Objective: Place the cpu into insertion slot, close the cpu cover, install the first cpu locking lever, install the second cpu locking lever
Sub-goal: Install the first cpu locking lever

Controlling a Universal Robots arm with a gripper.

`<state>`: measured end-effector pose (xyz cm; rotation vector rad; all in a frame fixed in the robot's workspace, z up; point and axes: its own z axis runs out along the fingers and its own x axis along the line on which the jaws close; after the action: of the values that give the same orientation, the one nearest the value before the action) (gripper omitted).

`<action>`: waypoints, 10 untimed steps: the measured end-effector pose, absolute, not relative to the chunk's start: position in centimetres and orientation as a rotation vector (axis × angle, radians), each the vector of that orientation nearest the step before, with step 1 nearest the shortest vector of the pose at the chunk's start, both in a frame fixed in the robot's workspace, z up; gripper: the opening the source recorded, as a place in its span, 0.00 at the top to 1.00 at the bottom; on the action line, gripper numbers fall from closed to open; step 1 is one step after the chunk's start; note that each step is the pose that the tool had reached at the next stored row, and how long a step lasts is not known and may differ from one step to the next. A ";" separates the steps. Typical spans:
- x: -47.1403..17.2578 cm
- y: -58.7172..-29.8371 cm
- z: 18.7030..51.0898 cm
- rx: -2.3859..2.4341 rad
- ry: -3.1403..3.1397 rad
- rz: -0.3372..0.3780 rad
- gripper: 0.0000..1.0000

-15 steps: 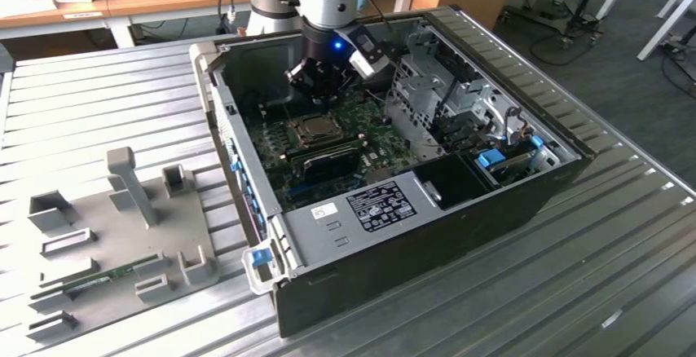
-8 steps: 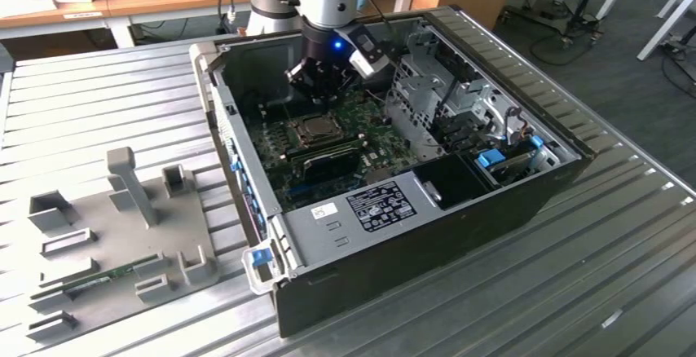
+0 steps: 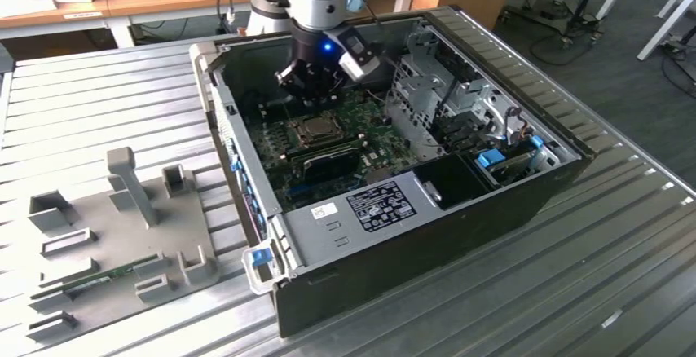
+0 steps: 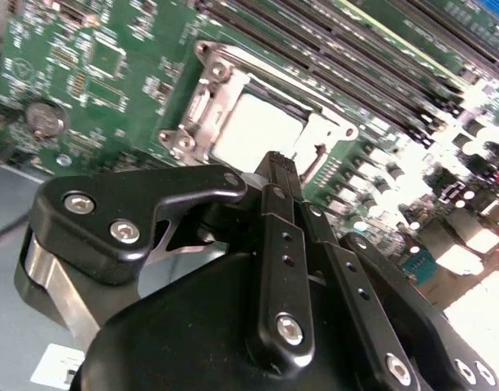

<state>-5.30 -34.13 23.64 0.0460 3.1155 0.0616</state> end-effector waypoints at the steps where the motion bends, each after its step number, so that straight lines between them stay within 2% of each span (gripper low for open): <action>1: -5.6 -34.1 23.6 0.046 3.115 0.062 0.89; 10: -7.7 -34.1 23.6 0.046 3.115 0.062 0.89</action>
<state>-7.70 -34.13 23.56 0.0460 3.1152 0.0618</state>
